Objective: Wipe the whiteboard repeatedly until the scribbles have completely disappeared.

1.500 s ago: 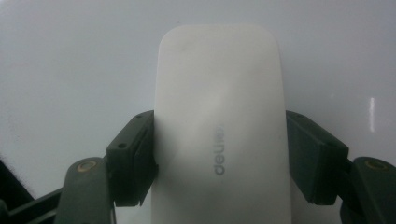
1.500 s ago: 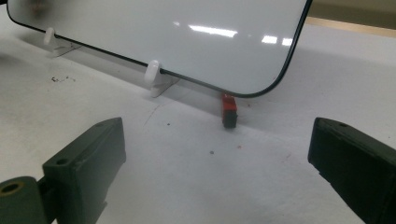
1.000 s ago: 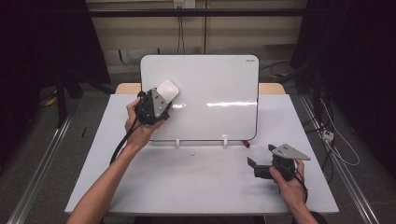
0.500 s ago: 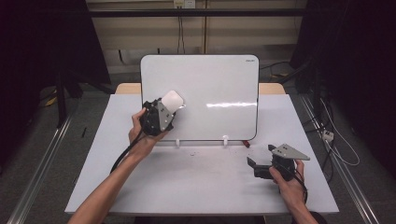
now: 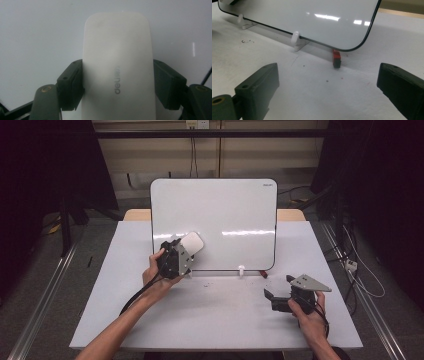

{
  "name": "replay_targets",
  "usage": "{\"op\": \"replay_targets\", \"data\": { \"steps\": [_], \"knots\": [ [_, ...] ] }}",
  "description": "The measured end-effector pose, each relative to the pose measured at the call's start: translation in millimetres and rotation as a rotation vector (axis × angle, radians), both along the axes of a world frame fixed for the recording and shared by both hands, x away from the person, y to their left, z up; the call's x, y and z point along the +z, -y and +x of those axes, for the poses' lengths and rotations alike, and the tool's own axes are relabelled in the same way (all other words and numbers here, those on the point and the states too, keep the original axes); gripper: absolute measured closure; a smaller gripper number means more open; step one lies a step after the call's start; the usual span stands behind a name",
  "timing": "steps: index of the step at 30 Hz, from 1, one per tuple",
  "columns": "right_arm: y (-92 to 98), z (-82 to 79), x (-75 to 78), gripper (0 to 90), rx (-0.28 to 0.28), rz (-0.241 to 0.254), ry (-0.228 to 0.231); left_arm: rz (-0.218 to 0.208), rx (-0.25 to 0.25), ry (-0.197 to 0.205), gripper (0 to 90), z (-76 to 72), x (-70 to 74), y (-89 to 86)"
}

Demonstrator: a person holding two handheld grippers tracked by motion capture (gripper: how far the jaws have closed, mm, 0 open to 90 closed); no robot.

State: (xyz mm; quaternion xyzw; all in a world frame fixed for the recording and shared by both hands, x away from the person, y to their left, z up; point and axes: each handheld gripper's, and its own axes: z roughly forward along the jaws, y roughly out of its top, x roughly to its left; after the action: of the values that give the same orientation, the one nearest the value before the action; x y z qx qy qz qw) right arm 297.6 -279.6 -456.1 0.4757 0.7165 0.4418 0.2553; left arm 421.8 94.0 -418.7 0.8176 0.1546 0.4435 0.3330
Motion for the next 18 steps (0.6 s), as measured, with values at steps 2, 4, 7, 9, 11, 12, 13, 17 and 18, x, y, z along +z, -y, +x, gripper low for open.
{"op": "replay_targets", "data": {
  "steps": [2, 4, 7, 9, 11, 12, 13, 17, 18],
  "knots": [
    [0.5, 0.5, -0.4, 4.1, -0.002, 0.000, -0.002, -0.020, 0.010, 0.002, 31.1, 6.1, 5.1, -3.3],
    [0.5, 0.3, 0.1, 4.0, -0.003, 0.000, 0.000, -0.038, 0.027, 0.007, 31.0, 14.0, 13.5, -8.6],
    [0.7, 0.1, 0.6, 4.1, -0.003, -0.004, 0.007, -0.057, 0.033, 0.003, 31.1, 23.4, 22.5, -16.3],
    [1.0, -0.2, 0.7, 4.1, -0.006, -0.001, 0.006, -0.062, 0.042, -0.003, 31.1, 28.7, 28.6, -21.0],
    [1.2, 0.0, 0.4, 4.1, -0.008, -0.001, 0.005, -0.066, 0.052, 0.009, 31.1, 34.2, 34.4, -25.9],
    [1.1, 0.1, 0.3, 4.1, -0.008, -0.002, 0.003, -0.074, 0.059, 0.009, 31.0, 37.0, 37.1, -28.7],
    [0.9, 0.1, 0.1, 4.0, -0.007, -0.002, 0.003, -0.077, 0.063, 0.011, 31.0, 38.8, 38.7, -30.6],
    [0.8, 0.4, -0.3, 4.1, -0.008, -0.001, -0.002, -0.075, 0.075, 0.030, 31.1, 38.0, 38.4, -31.6],
    [0.9, 0.7, -0.4, 4.1, -0.011, 0.000, -0.001, -0.070, 0.077, 0.036, 31.1, 36.7, 37.7, -31.1]
  ]
}}
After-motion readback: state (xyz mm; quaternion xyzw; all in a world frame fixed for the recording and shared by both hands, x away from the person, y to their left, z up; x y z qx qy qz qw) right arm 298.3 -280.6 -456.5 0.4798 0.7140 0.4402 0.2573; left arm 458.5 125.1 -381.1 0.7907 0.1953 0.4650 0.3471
